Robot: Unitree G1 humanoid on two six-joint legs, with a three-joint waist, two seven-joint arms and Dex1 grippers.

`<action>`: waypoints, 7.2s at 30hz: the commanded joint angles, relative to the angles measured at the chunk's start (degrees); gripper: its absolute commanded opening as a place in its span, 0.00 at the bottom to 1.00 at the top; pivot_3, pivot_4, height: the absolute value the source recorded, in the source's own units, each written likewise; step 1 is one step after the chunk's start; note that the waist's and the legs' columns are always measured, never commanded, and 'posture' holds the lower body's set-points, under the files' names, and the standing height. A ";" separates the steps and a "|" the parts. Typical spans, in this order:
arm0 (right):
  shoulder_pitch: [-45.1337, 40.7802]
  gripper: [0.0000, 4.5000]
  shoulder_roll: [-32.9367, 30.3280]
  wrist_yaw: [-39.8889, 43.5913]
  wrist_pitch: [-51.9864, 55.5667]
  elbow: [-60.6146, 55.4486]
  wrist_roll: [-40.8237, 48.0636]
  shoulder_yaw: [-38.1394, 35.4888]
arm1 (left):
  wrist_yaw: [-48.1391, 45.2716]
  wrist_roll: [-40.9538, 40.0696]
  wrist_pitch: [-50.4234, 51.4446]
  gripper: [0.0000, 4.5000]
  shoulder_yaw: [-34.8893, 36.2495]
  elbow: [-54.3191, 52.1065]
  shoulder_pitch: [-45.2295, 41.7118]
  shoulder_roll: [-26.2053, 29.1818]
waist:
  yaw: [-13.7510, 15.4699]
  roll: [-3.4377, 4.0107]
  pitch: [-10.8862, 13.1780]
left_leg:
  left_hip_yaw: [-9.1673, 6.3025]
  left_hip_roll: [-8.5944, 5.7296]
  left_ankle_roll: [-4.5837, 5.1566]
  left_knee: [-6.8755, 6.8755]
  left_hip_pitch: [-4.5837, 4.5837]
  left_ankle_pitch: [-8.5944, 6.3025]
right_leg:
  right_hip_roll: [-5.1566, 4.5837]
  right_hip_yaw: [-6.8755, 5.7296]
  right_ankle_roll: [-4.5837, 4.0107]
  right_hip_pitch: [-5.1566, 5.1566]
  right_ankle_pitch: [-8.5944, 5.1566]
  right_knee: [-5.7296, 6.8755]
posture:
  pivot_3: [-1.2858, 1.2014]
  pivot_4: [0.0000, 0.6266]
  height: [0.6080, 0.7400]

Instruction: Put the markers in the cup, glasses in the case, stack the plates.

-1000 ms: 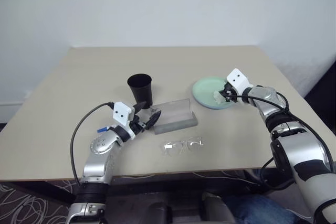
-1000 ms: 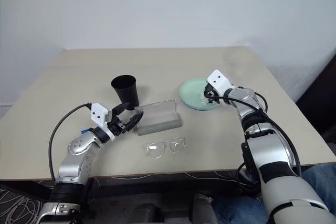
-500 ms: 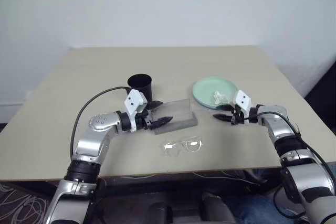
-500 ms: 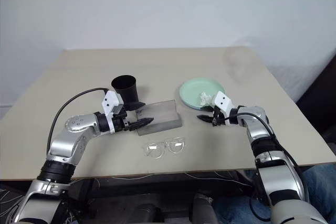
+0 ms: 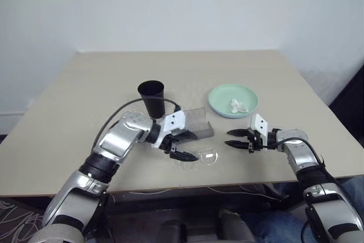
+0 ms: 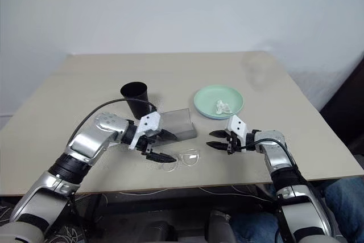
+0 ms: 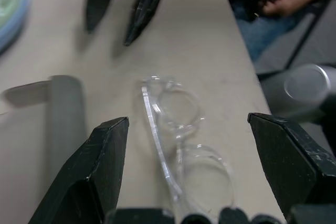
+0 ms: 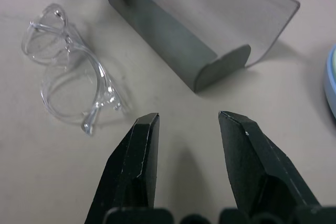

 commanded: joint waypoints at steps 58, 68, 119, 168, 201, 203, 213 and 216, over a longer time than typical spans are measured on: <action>5.61 0.44 1.48 -11.55 -1.69 -7.69 0.82 -1.14 | -7.88 10.52 -3.45 0.01 -3.16 15.50 -9.31 -8.48 | 0.26 -0.07 -0.01 | 0.75 -0.03 0.29 0.06 0.02 0.01 | 0.07 0.88 0.16 -0.24 0.10 0.04 | 0.52 0.00 0.86; 5.51 0.44 0.65 -8.47 0.51 -11.06 5.07 -2.68 | -6.81 9.97 -3.42 0.01 -1.64 15.43 -9.89 -8.58 | 0.25 -0.07 -0.01 | 0.77 -0.04 0.30 0.08 0.02 0.02 | 0.08 0.92 0.17 -0.24 0.11 0.04 | 0.52 0.00 0.86; 6.96 0.44 1.05 -6.63 0.19 -10.42 6.95 -3.31 | 10.09 26.65 -29.79 0.01 2.30 49.55 -24.39 -13.34 | 0.28 -0.17 -0.01 | 0.86 -0.09 0.42 0.21 -0.09 -0.04 | 0.09 1.03 0.68 -0.26 0.43 -0.05 | 0.52 0.00 0.86; 5.22 0.44 1.53 -7.14 -1.53 -8.04 6.50 -2.02 | 28.80 34.75 -36.49 0.01 0.93 58.87 -28.06 -13.75 | 0.33 -0.21 -0.01 | 0.86 -0.13 0.43 0.25 -0.10 -0.05 | 0.08 1.05 0.78 -0.25 0.50 -0.05 | 0.52 0.00 0.86; 4.31 0.44 1.94 -6.84 -1.24 -7.64 6.13 -1.34 | -0.71 20.19 -17.48 0.01 6.67 20.27 -9.48 -3.48 | -0.06 -0.20 -0.04 | 0.90 -0.06 0.50 0.30 0.03 -0.02 | 0.03 1.09 0.71 -0.17 0.49 0.02 | 0.52 0.00 0.86; 4.27 0.44 1.95 -6.77 -1.17 -7.71 6.12 -1.33 | -0.94 19.10 -16.89 0.01 7.65 19.54 -9.79 -2.02 | -0.12 -0.21 -0.04 | 0.92 -0.06 0.50 0.30 0.01 -0.02 | 0.03 1.10 0.71 -0.20 0.49 0.03 | 0.52 0.00 0.86; 5.18 0.44 2.34 -6.75 -0.86 -8.38 6.13 -1.06 | -7.75 14.23 -13.41 0.29 11.19 12.80 -4.09 12.48 | -0.12 -0.19 -0.04 | 0.94 -0.03 0.50 0.27 -0.01 -0.02 | 0.02 1.09 0.66 -0.28 0.46 0.03 | 0.52 0.00 0.86; 4.56 0.44 2.86 -6.79 -0.97 -7.38 5.86 -0.78 | -9.05 12.91 -10.29 0.53 11.89 11.28 -2.33 14.93 | 0.09 -0.24 -0.02 | 0.95 -0.03 0.50 0.27 -0.03 -0.02 | 0.00 1.08 0.63 -0.28 0.44 0.03 | 0.52 0.00 0.86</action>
